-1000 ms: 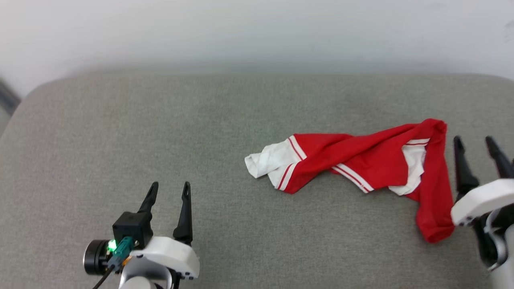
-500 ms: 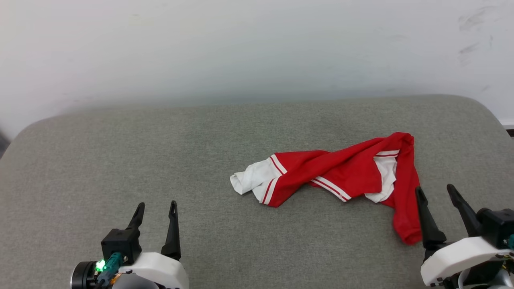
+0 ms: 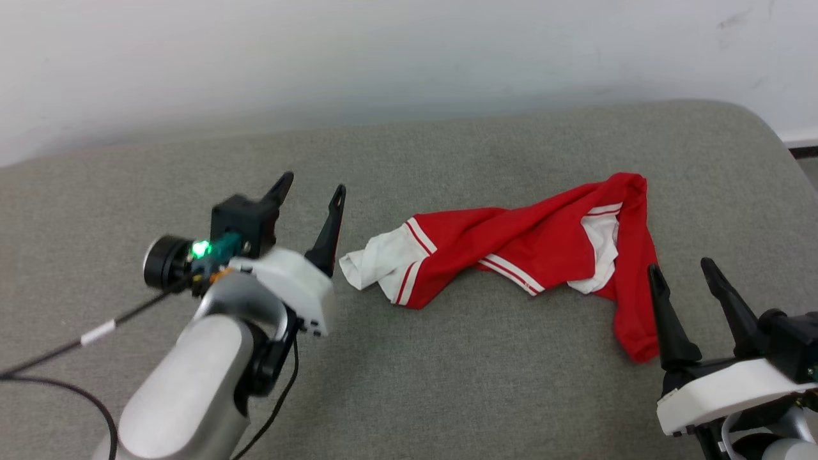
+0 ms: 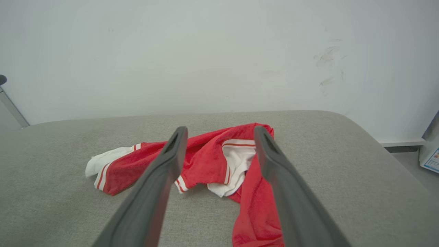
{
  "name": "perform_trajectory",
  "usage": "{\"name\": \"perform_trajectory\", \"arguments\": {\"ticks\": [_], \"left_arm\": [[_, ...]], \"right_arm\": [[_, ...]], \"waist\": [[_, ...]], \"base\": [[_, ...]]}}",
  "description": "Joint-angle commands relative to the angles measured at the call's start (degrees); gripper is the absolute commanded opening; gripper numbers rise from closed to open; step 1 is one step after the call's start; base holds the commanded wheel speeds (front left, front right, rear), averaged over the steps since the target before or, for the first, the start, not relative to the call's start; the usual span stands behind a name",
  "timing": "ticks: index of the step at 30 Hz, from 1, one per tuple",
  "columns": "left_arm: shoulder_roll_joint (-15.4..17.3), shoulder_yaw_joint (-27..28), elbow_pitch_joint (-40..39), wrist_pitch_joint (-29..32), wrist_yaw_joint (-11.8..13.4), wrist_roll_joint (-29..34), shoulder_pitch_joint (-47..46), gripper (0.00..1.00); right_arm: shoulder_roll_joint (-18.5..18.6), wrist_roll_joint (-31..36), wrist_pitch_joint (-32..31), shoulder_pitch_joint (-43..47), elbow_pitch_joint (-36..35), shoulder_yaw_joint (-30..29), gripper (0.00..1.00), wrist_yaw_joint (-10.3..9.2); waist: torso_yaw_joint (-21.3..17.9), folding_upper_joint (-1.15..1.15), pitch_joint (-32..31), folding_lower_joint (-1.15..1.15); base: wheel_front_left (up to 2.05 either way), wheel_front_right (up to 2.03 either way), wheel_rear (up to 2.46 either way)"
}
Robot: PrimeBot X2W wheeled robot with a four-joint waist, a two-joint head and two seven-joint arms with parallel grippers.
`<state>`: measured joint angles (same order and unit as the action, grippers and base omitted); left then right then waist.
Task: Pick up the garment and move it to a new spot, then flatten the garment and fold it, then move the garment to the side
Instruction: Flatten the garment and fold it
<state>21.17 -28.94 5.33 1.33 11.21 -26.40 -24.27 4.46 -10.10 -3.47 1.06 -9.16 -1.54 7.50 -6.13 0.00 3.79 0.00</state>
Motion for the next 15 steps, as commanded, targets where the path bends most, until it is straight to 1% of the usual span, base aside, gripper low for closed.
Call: {"name": "perform_trajectory", "arguments": {"ticks": [1,3,4,5,7,9,15], "left_arm": [[0.62,-0.97,1.12,4.07,-1.91,-0.24,-4.3,1.0],[0.84,-2.15,2.71,8.92,-4.1,-0.84,-8.41,1.0],[0.84,-2.15,2.71,8.92,-4.1,-0.84,-8.41,1.0],[0.32,-2.82,4.42,13.57,-6.01,-2.69,-11.4,1.0],[1.3,-4.29,6.79,18.94,-7.53,-2.68,-14.02,1.0],[1.14,-5.17,8.62,23.04,-9.14,-4.05,-15.77,1.0],[1.66,-7.4,14.97,33.41,-12.22,-7.1,-17.57,1.0]], "right_arm": [[-0.35,-0.2,0.67,-1.63,-0.6,0.29,1.0,-0.02],[-0.5,-0.41,1.17,-2.53,-0.66,0.81,1.0,-0.02],[-0.5,-0.41,1.17,-2.53,-0.66,0.81,1.0,-0.02],[-0.59,-0.57,1.48,-3.35,-0.2,1.37,1.0,-0.02],[-0.65,-0.9,2.18,-4.36,0.26,2.09,1.0,-0.02],[-0.74,-0.97,2.93,-5.27,0.8,2.78,1.0,-0.02],[-0.99,-1.69,4.74,-7.15,2.84,4.02,1.0,-0.02]], "waist": [[-1.64,0.0,4.21,0.0],[-2.34,0.0,6.23,0.0],[-2.34,0.0,6.23,0.0],[-3.13,0.0,7.93,0.0],[-4.03,0.0,9.44,0.0],[-4.84,0.0,10.71,0.0],[-6.45,0.0,13.19,0.0]], "base": [[0.0,0.0,0.0],[0.0,0.0,0.0],[0.0,0.0,0.0],[0.0,0.0,0.0],[0.0,0.0,0.0],[0.0,0.0,0.0],[0.0,0.0,0.0]]}}
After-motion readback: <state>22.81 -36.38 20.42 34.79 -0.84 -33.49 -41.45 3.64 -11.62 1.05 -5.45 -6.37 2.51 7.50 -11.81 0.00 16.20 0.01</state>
